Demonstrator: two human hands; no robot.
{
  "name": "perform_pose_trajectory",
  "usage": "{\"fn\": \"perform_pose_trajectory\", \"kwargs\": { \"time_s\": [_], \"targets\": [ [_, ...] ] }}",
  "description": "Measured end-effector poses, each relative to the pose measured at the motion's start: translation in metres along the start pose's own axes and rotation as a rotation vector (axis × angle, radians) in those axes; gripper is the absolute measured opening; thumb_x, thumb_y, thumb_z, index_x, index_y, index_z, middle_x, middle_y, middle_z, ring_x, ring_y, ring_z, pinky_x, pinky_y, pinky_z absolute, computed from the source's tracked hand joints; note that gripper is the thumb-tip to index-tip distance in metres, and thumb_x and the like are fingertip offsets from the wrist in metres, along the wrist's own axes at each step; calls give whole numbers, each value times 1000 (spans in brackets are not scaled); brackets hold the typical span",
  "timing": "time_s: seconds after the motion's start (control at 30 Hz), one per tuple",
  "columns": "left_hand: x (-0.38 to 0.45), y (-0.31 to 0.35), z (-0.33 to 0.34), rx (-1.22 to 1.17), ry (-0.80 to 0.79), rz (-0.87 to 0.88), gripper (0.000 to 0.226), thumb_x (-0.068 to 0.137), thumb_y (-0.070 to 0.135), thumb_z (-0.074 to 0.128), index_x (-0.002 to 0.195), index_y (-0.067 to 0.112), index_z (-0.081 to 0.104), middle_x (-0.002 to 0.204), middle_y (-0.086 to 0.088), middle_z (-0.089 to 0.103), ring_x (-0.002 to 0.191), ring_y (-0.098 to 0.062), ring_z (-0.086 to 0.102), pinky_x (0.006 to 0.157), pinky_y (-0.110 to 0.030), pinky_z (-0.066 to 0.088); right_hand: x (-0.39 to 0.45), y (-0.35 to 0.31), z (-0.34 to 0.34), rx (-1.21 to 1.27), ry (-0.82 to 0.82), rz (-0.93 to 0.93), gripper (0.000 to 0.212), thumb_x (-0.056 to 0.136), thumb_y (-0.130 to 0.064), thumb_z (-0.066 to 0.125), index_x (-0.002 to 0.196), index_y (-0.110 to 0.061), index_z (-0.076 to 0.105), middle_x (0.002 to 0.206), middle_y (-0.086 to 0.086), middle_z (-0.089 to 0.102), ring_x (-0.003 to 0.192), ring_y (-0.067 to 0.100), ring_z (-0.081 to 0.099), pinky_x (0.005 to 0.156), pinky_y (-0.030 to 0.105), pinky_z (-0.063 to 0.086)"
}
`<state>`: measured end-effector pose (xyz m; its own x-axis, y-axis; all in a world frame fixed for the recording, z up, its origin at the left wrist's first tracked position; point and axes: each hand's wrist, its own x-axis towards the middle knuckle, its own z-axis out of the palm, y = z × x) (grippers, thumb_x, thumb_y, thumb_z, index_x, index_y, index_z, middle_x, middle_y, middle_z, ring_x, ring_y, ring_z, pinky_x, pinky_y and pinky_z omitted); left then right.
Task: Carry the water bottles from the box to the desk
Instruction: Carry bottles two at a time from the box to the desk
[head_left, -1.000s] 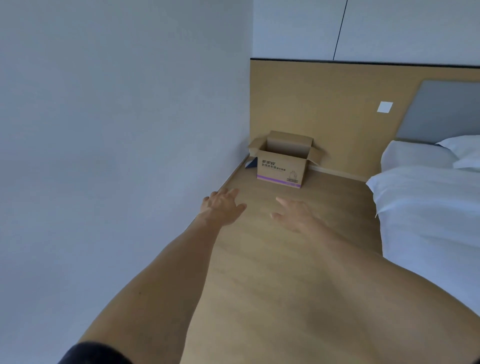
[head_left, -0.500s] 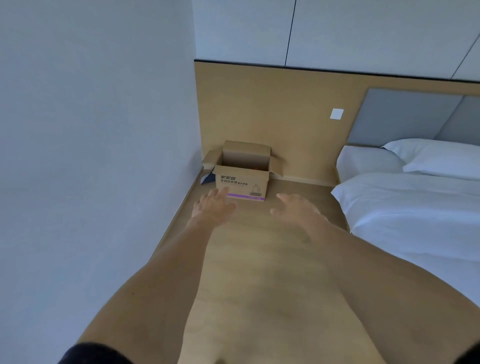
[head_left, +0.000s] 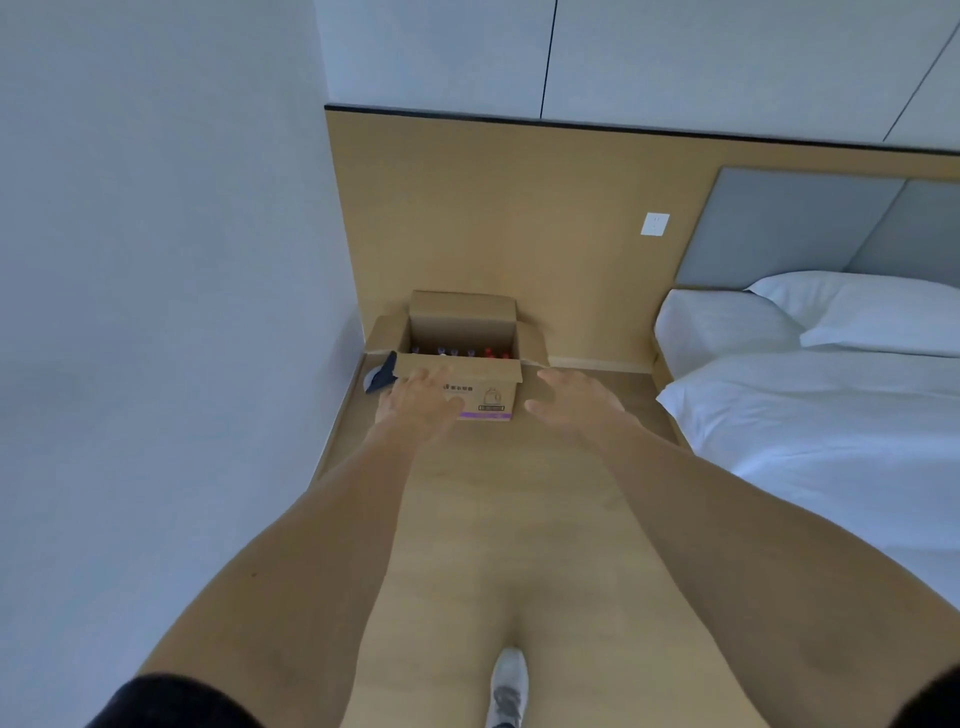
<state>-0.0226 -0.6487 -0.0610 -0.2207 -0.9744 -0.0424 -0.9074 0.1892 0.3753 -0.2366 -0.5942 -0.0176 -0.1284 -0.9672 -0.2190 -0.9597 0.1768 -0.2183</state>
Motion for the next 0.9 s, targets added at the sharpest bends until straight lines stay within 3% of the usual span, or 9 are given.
{"fn": "perform_pose_trajectory", "kwargs": {
  "time_s": [0.13,0.3,0.5,0.67,0.9],
  "targets": [
    [66,-14,3,-1,7,-18,43,95,36,47,137,26,44,133,-4,52,120,-26,48,87,-39,35,73,-12,-3,9,-14,-10,59,97,-50,48,149,-25,37,147,12,45,133,35,45,103,48,44],
    [176,-35,-5,8,-33,-82,58,98,40,44,154,31,31,147,-5,45,134,-30,42,104,-46,34,187,-24,-7,49,-35,-15,56,97,-46,45,148,-26,35,144,12,46,130,35,45,103,49,43],
    [309,-58,-11,9,-29,-121,50,95,52,41,136,23,43,132,-6,54,120,-32,51,89,-45,37,316,-28,-28,72,-122,-7,64,96,-52,46,154,-30,29,149,9,41,133,33,43,104,47,43],
    [387,-71,-5,16,-51,-122,53,93,56,41,139,29,40,139,-6,51,124,-33,50,84,-44,35,398,-36,-37,44,-122,-47,60,96,-52,46,150,-28,34,141,9,48,128,32,48,103,47,45],
    [497,-88,13,1,-93,-108,61,98,53,43,154,33,30,152,-4,43,137,-29,41,106,-48,35,514,-37,-39,79,-139,8,62,97,-51,48,152,-27,33,140,8,50,129,32,48,103,47,45]
  ]
}}
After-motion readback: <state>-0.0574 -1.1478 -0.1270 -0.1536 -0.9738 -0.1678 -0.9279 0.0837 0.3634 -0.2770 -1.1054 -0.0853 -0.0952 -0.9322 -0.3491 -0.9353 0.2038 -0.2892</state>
